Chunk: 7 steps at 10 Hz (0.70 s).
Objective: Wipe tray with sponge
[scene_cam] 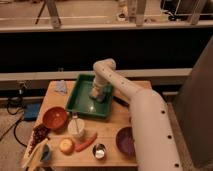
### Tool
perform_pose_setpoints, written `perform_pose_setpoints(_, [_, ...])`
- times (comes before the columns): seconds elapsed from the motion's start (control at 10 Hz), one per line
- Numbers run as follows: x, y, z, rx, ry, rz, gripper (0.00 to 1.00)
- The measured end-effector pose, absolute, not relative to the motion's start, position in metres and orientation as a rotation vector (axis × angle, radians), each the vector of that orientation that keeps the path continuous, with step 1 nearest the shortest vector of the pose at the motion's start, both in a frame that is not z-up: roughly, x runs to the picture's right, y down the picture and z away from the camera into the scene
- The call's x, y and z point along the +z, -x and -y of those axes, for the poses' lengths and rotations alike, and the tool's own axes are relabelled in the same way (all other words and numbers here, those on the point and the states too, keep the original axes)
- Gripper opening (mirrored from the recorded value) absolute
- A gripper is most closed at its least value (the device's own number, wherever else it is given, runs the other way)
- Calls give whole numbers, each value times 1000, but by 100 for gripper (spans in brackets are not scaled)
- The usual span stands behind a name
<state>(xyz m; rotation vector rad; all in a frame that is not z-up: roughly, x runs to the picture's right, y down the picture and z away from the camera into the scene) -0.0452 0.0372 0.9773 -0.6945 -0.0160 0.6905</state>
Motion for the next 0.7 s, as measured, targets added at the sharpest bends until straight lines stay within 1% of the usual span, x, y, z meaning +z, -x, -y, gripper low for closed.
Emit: perform_pose_setpoints(0.7, [917,43,-82,623,712,48,0])
